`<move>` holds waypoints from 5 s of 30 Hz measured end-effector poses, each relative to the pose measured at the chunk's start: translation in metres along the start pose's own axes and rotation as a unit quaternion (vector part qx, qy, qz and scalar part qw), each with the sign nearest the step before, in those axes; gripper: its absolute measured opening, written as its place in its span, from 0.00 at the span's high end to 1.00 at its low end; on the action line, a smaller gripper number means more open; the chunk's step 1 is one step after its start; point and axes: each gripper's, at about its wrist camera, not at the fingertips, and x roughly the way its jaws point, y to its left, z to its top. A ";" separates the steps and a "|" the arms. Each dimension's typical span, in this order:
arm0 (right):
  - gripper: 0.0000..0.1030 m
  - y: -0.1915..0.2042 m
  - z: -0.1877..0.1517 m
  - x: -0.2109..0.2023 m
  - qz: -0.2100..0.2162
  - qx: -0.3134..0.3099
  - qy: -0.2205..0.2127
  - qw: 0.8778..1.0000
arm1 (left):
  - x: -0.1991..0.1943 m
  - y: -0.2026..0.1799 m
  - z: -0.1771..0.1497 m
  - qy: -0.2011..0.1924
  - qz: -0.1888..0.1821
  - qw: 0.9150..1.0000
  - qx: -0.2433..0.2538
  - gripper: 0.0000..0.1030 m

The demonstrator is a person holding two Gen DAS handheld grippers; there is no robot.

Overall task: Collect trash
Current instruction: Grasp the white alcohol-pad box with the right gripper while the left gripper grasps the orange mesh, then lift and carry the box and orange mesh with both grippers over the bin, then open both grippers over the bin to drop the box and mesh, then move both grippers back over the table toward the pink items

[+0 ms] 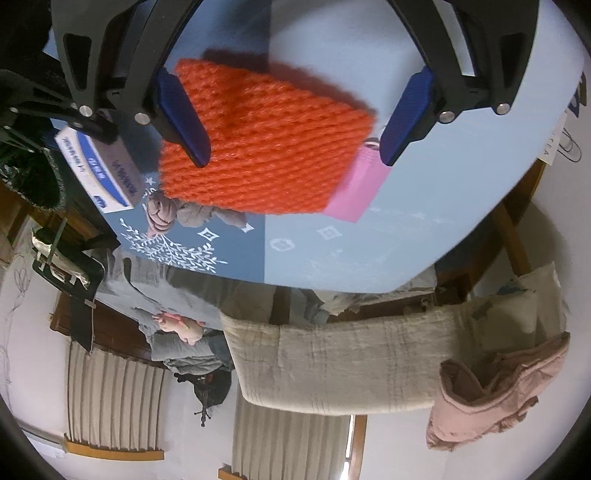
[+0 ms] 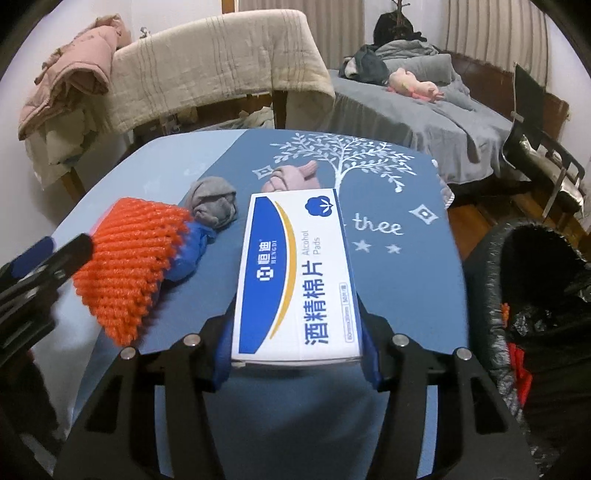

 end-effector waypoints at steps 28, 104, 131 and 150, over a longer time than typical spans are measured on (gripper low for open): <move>0.48 -0.021 -0.012 -0.016 0.008 0.008 -0.019 1.000 | 0.000 -0.016 -0.001 0.015 -0.031 0.999 0.018 0.62; 0.18 -0.297 -0.080 -0.138 -0.220 0.180 -0.094 0.954 | -0.020 -0.332 0.015 -0.015 -0.288 0.948 0.133 0.31; 0.06 -0.084 0.014 -0.075 -0.045 0.044 -0.133 0.989 | -0.030 -0.022 0.041 -0.079 0.016 0.996 0.031 0.10; 0.06 -0.028 0.045 -0.003 -0.034 0.023 -0.117 0.992 | 0.056 0.064 0.026 0.051 0.036 0.998 -0.023 0.35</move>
